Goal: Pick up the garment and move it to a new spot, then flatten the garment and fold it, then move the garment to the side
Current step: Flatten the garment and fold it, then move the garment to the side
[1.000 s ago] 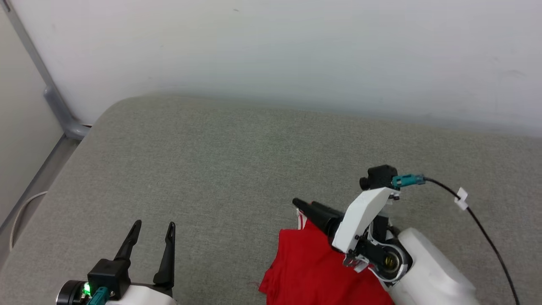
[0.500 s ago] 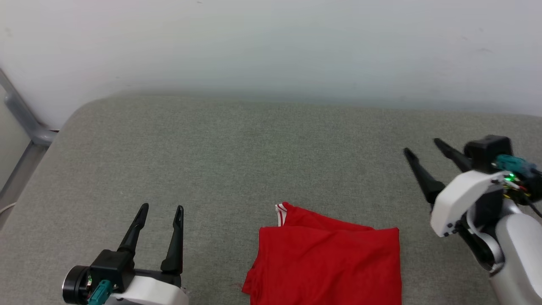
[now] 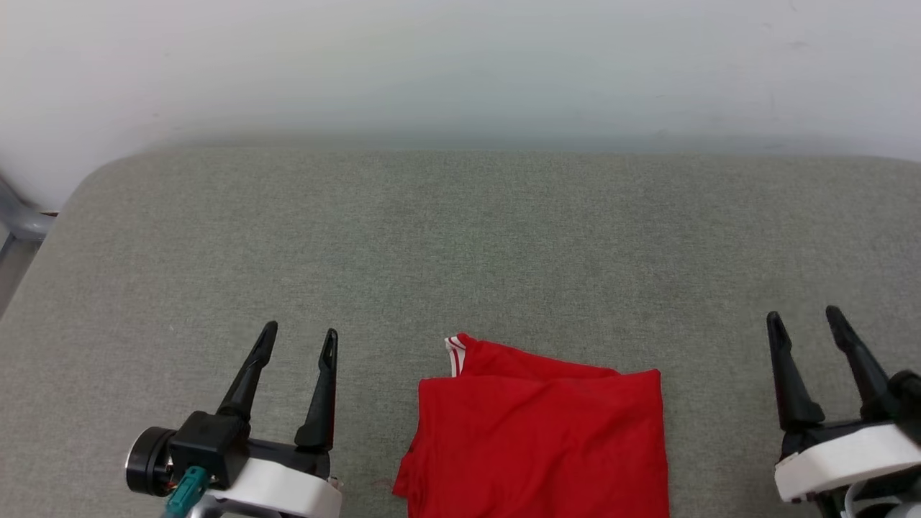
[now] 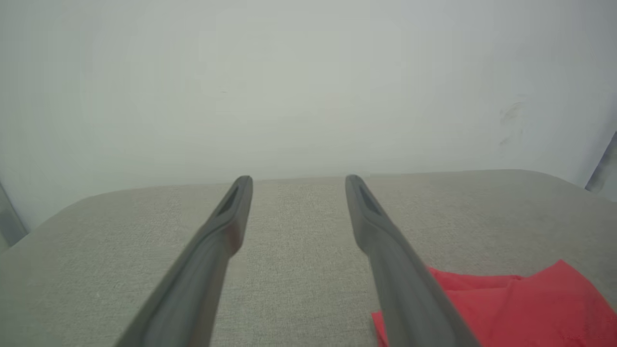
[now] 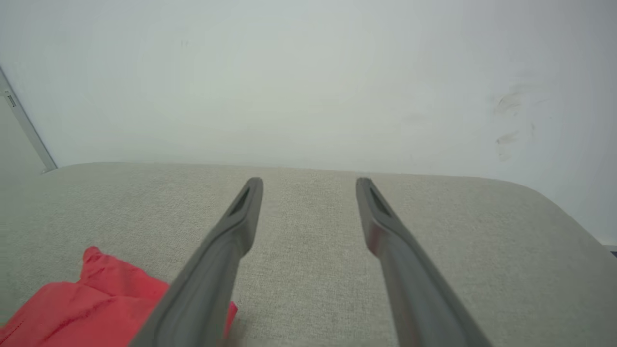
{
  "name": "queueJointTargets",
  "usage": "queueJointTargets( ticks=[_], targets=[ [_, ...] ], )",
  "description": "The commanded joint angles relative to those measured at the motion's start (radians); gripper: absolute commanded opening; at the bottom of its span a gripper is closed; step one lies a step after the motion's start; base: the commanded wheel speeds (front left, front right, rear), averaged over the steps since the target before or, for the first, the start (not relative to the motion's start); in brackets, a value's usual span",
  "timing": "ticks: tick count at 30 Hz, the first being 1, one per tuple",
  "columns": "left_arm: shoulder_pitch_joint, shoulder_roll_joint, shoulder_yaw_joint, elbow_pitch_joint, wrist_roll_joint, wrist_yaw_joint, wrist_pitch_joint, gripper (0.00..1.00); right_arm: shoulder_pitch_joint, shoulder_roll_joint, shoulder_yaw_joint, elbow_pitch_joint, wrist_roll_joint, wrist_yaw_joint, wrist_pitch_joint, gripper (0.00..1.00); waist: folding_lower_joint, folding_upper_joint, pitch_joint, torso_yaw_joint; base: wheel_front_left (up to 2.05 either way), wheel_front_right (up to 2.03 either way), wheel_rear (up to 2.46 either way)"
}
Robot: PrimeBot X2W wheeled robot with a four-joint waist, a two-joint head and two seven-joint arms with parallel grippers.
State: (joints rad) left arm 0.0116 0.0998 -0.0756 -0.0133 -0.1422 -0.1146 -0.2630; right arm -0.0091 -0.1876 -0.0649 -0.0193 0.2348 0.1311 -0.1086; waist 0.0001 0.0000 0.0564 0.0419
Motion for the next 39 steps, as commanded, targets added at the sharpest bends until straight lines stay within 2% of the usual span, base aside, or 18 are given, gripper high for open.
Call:
queueJointTargets(
  ticks=[1,5,8,13,16,20,26,28,32,36,39],
  targets=[
    [0.004,0.000,-0.001,0.002,0.009,-0.002,-0.002,1.00,0.019,0.014,-0.005,0.002,-0.011,-0.001,-0.012,1.00,-0.0001,0.0000,-0.001,-0.004,0.00,0.00,0.00],
    [0.022,-0.004,-0.003,0.006,0.024,-0.008,-0.002,1.00,0.048,0.062,-0.002,0.017,-0.022,-0.001,-0.043,1.00,-0.0001,0.0000,-0.003,-0.012,0.00,0.00,0.00],
    [0.025,-0.008,0.000,0.007,0.033,-0.008,-0.002,1.00,0.056,0.074,0.011,0.029,-0.041,-0.001,-0.052,1.00,-0.0001,0.0000,-0.005,-0.015,0.00,0.00,0.00],
    [0.018,-0.017,0.002,0.005,0.042,-0.012,-0.002,1.00,0.054,0.072,0.014,0.044,-0.053,-0.001,-0.035,1.00,-0.0001,0.0000,-0.007,-0.011,0.00,0.00,0.00],
    [0.012,-0.019,0.003,0.004,0.046,-0.013,-0.002,1.00,0.050,0.057,0.026,0.038,-0.040,-0.001,0.014,1.00,-0.0001,0.0000,-0.002,-0.005,0.00,0.00,0.00],
    [0.006,-0.022,0.004,0.003,0.048,-0.014,-0.002,1.00,0.048,0.041,0.064,0.015,0.012,-0.001,0.160,1.00,-0.0001,0.0000,0.011,0.005,0.00,0.00,0.00],
    [-0.001,-0.026,-0.003,0.008,0.053,-0.014,-0.002,1.00,0.050,0.003,0.136,-0.053,0.119,-0.001,0.521,1.00,-0.0001,0.0000,0.040,0.023,0.00,0.00,0.00],
    [-0.006,-0.024,-0.008,0.012,0.054,-0.015,-0.002,1.00,0.044,0.008,0.132,-0.076,0.154,-0.001,0.633,1.00,-0.0001,0.0000,0.054,0.030,0.00,0.00,0.00],
    [-0.029,-0.018,-0.020,0.013,0.058,-0.015,-0.002,1.00,0.027,0.014,0.118,-0.094,0.143,-0.001,0.832,1.00,-0.0001,0.0000,0.083,0.051,0.00,0.00,0.00],
    [-0.049,-0.019,-0.033,0.017,0.057,-0.015,-0.002,1.00,0.003,0.047,0.099,-0.083,0.119,-0.001,0.949,1.00,-0.0001,0.0000,0.112,0.077,0.00,0.00,0.00],
    [-0.064,-0.019,-0.048,0.023,0.059,-0.016,-0.002,1.00,-0.015,0.058,0.103,-0.065,0.116,-0.001,0.979,1.00,-0.0001,0.0000,0.129,0.100,0.00,0.00,0.00]
  ],
)
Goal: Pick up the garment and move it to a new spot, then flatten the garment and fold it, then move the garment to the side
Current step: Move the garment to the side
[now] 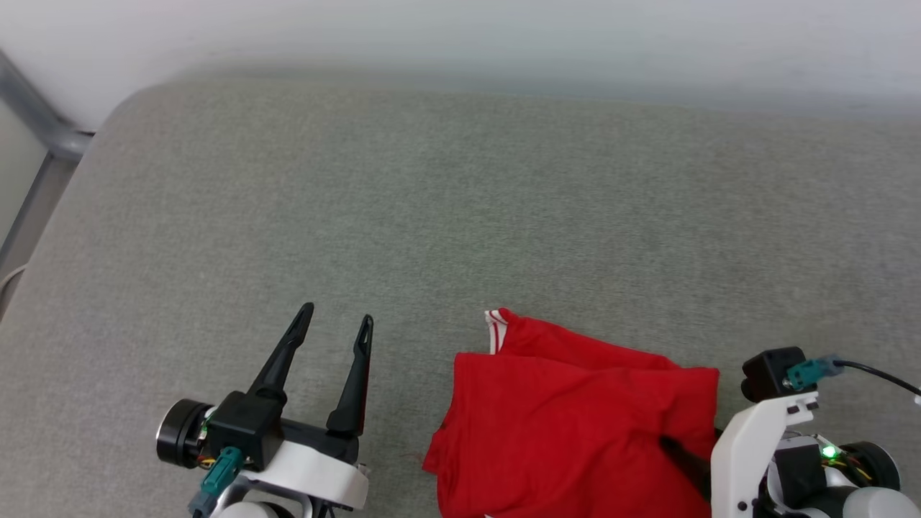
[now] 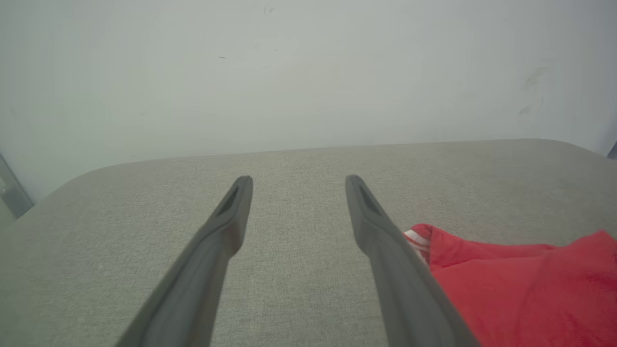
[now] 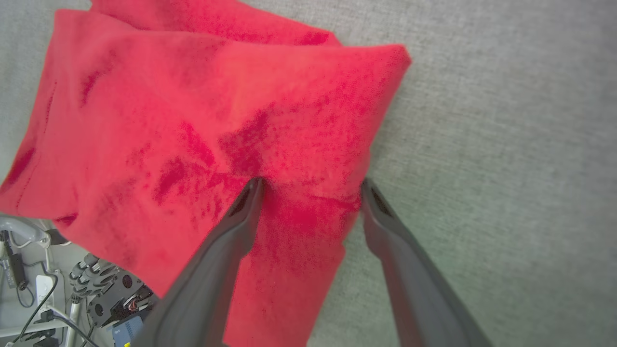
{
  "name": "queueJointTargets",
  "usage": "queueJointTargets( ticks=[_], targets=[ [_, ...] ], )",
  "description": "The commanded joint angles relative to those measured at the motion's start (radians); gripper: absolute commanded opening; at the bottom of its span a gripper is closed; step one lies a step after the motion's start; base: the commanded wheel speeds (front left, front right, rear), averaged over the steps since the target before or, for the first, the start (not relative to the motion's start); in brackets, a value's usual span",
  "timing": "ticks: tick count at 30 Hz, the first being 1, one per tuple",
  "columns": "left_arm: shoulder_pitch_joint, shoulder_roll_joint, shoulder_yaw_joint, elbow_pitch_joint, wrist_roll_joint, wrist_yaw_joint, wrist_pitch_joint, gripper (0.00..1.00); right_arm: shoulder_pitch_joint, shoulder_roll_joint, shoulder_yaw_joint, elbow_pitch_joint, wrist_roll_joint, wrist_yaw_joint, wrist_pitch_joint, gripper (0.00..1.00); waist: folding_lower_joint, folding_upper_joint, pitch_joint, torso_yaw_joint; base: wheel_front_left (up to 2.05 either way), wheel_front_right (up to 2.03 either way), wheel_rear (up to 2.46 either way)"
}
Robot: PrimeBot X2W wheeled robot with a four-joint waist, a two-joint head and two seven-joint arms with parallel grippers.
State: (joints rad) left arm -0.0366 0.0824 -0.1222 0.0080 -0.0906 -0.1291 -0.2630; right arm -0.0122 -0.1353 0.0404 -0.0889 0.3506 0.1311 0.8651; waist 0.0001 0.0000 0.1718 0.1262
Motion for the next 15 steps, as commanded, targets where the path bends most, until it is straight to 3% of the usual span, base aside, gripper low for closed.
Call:
queueJointTargets(
  ticks=[1,9,10,12,15],
  targets=[
    [-0.019,0.001,-0.006,0.003,0.007,-0.001,-0.002,1.00,-0.016,0.013,0.001,0.014,0.005,-0.001,0.009,1.00,-0.0001,0.0000,0.018,0.022,0.00,0.00,0.00],
    [-0.033,0.007,-0.013,0.012,0.000,-0.001,-0.002,1.00,-0.014,0.036,0.039,0.130,-0.032,-0.001,0.026,1.00,-0.0001,0.0000,0.027,0.050,0.00,0.00,0.00],
    [-0.033,0.007,-0.013,0.014,0.000,-0.001,-0.002,1.00,-0.016,0.034,0.042,0.146,-0.040,-0.001,0.019,0.81,-0.0001,0.0000,0.024,0.051,0.00,0.00,0.00],
    [-0.031,0.008,-0.013,0.016,0.001,-0.001,-0.002,1.00,-0.022,0.024,0.048,0.171,-0.057,-0.001,-0.001,0.00,-0.0001,0.0000,0.019,0.050,0.00,0.00,0.00],
    [-0.025,0.013,-0.008,0.016,0.002,-0.001,-0.002,1.00,-0.037,0.016,0.044,0.183,-0.064,-0.001,-0.040,0.00,-0.0001,0.0000,0.006,0.040,0.00,0.00,0.00]
  ],
)
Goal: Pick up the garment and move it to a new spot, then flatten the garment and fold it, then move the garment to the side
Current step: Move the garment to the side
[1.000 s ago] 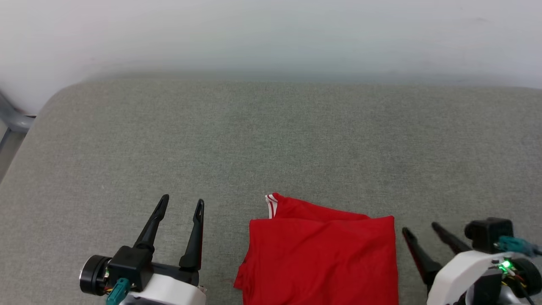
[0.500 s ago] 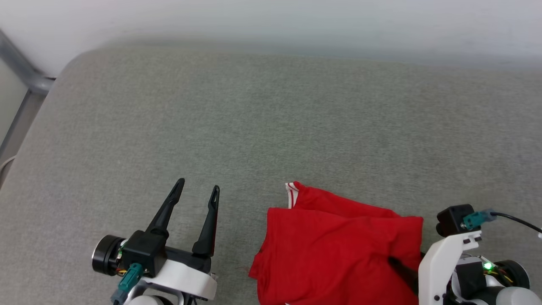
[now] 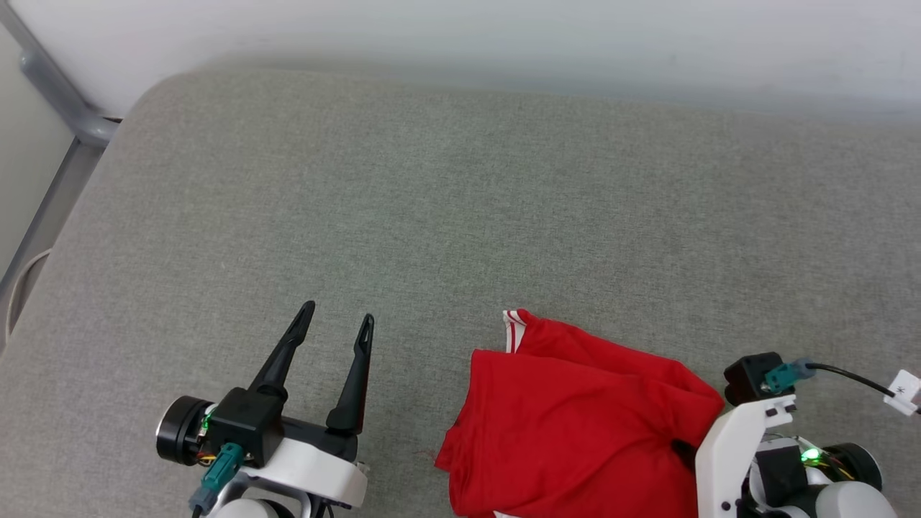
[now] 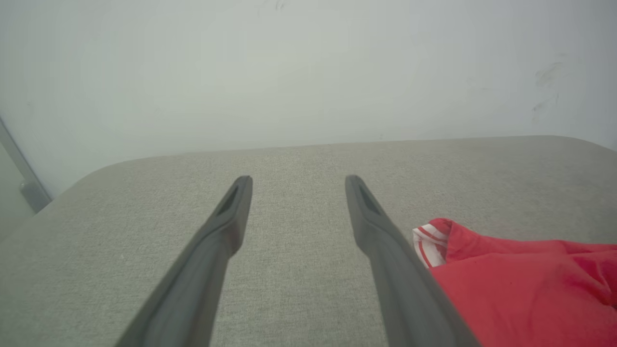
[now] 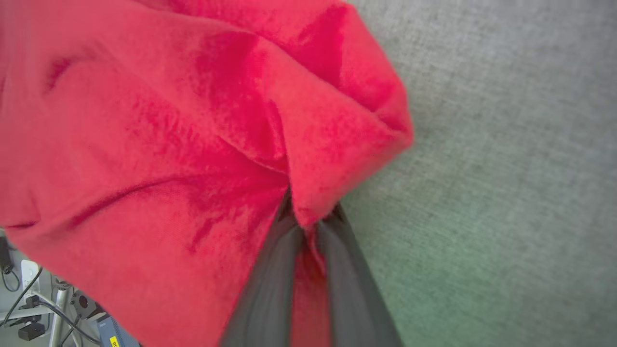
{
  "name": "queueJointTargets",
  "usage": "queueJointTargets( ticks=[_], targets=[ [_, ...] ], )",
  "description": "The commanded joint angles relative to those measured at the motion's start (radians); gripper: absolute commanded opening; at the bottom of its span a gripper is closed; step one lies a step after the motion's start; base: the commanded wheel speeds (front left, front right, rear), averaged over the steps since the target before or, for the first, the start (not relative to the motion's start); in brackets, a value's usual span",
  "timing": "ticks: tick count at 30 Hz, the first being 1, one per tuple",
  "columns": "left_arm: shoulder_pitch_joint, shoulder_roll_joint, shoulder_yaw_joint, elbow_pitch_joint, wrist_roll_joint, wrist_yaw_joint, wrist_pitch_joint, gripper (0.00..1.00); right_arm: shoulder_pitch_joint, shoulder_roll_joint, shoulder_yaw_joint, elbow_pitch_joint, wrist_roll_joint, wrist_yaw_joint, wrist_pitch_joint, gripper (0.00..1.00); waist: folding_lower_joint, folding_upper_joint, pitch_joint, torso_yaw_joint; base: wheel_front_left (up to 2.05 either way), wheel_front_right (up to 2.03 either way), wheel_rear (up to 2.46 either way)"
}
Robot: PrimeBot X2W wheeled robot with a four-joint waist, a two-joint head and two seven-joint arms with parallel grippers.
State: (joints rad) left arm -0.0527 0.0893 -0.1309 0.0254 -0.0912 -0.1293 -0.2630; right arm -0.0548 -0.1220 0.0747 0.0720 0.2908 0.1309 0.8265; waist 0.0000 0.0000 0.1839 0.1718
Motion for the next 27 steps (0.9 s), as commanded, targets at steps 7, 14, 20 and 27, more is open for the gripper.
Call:
queueJointTargets(
  ticks=[7,14,20,27],
  targets=[
    [0.006,0.010,0.004,-0.010,0.009,-0.001,-0.002,1.00,-0.042,-0.052,0.014,-0.002,-0.011,-0.001,-0.052,0.00,0.0000,0.0000,-0.035,-0.043,0.00,0.00,0.00],
    [0.023,0.010,-0.004,-0.035,0.009,-0.001,-0.002,1.00,-0.095,-0.217,0.116,-0.088,-0.057,-0.001,-0.046,0.00,0.0000,0.0000,-0.050,-0.121,0.00,0.00,0.00],
    [0.016,0.010,-0.025,-0.060,0.014,-0.001,-0.002,1.00,-0.162,-0.397,0.193,-0.152,-0.054,-0.001,-0.012,0.00,0.0000,0.0000,-0.022,-0.213,0.00,0.00,0.00],
    [-0.044,0.017,-0.078,-0.084,0.020,-0.001,-0.002,1.00,-0.238,-0.590,0.189,-0.157,-0.047,-0.001,-0.039,0.00,0.0000,0.0000,0.066,-0.296,0.00,0.00,0.00]
  ],
)
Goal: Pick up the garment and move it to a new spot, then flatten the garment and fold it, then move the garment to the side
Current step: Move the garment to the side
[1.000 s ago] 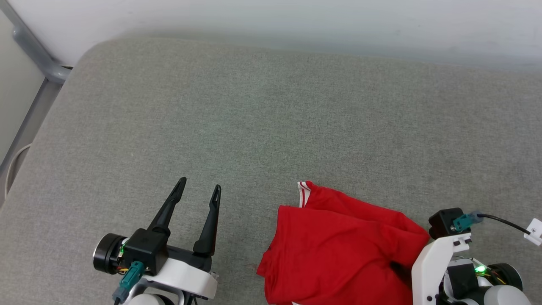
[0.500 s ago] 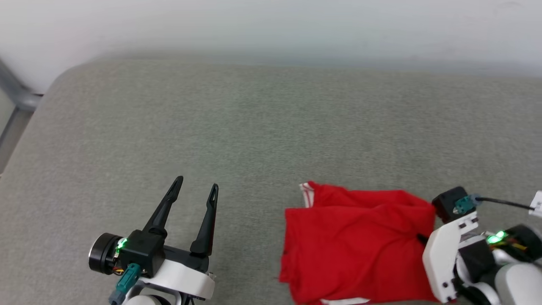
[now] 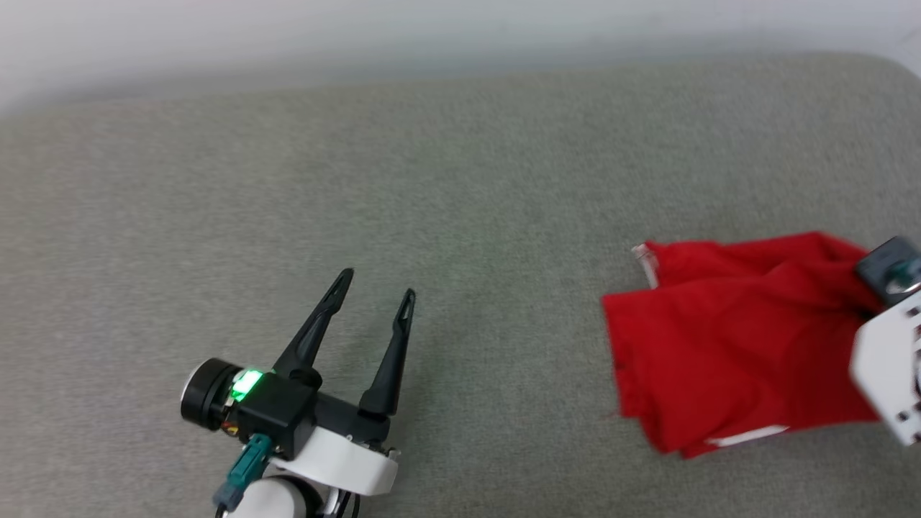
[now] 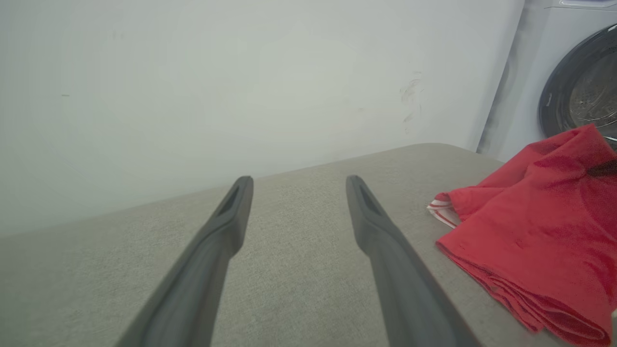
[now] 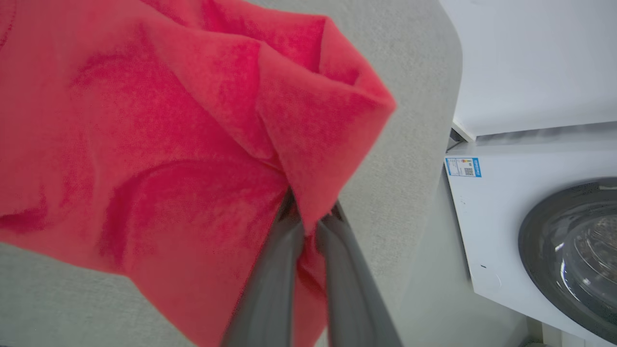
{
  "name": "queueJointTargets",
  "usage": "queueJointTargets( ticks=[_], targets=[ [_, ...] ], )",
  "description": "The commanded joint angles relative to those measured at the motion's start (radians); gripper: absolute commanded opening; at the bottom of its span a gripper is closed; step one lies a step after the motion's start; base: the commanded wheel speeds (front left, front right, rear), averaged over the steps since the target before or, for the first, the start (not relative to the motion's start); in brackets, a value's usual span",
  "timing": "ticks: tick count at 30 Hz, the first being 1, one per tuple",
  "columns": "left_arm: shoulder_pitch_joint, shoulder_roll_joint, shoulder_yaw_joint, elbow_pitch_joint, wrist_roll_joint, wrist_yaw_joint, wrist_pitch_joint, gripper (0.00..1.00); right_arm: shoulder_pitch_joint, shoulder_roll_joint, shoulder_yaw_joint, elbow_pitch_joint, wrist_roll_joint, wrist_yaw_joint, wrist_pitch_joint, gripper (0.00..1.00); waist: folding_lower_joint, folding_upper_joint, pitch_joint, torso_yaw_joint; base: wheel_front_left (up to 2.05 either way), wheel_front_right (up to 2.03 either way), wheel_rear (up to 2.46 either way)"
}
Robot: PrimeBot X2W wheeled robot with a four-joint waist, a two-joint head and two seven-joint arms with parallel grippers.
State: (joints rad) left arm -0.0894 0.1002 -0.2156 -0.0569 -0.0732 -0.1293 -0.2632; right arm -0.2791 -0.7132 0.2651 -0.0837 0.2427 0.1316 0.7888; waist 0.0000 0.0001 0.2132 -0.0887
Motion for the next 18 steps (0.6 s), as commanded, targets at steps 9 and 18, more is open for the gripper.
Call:
queueJointTargets(
  ticks=[9,18],
  targets=[
    [-0.153,0.066,-0.101,-0.036,0.016,-0.001,-0.002,1.00,-0.136,-0.150,-0.064,0.192,-0.056,-0.002,-0.197,0.00,0.0000,-0.0001,0.227,-0.112,0.00,0.00,0.00],
    [-0.301,0.136,-0.175,-0.092,0.039,-0.001,-0.002,1.00,-0.227,-0.182,-0.167,0.479,-0.130,-0.002,-0.389,0.00,0.0000,-0.0001,0.382,-0.139,0.00,0.00,0.00]
  ],
)
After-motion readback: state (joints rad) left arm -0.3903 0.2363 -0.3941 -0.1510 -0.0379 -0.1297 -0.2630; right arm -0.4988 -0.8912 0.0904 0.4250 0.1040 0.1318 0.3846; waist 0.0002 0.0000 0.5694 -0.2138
